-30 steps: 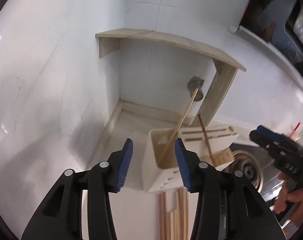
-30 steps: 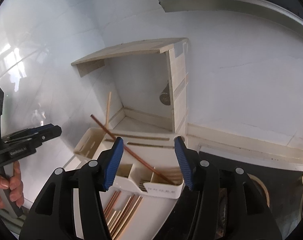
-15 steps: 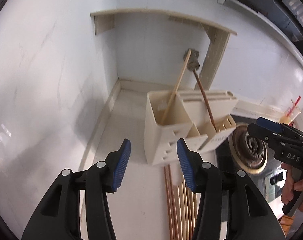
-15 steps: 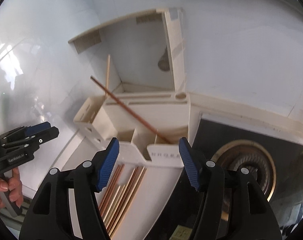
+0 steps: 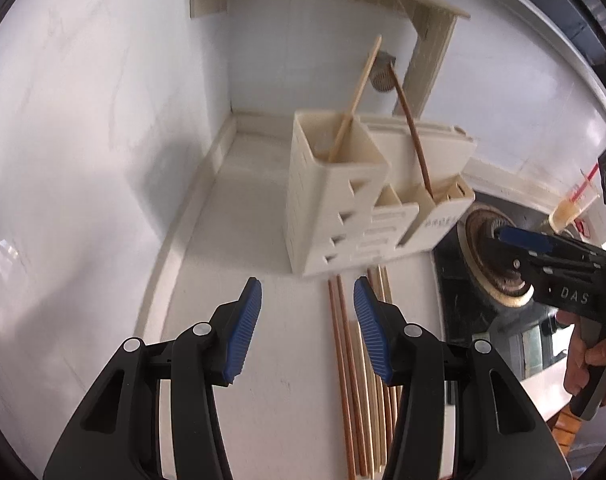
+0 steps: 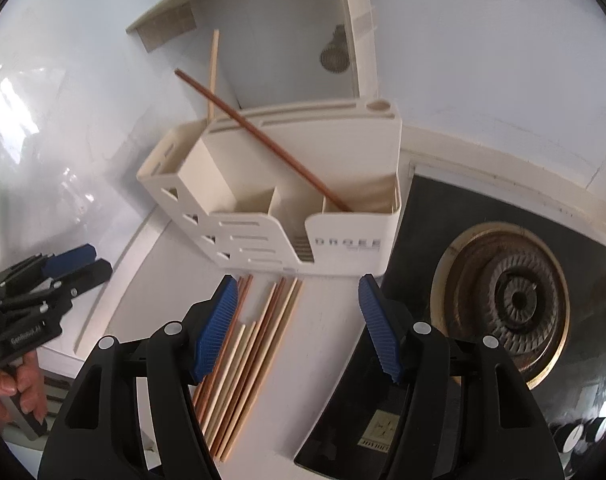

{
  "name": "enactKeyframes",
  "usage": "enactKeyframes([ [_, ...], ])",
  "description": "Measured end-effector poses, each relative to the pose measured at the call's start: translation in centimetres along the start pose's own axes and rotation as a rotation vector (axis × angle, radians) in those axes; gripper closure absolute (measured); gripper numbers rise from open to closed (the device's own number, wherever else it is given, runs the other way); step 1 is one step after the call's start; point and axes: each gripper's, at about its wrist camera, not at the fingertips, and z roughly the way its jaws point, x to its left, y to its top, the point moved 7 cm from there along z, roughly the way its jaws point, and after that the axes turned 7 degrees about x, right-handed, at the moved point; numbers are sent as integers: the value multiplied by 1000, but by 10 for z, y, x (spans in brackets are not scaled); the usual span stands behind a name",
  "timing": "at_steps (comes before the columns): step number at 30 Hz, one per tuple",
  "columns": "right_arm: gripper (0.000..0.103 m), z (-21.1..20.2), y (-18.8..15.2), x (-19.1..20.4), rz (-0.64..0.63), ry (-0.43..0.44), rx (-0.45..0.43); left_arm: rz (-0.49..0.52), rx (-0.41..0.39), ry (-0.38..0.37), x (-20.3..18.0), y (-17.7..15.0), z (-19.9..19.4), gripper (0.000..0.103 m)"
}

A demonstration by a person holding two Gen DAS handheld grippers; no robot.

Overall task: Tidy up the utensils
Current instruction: 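Withdraw both open tools back toward the remaining chopsticks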

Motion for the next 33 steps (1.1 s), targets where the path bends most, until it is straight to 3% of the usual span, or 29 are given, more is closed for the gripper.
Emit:
enactKeyframes([
  [6,41,7,-8,-2,14,-39,21,26,45,2,-3,-16,12,55],
  [19,41,44,-27,4,33,-32,153,87,158,-18,-16,-46,42,55],
  [33,41,70,-40,5,29,-45,237,98,246,-34,-23,-77,66,55],
])
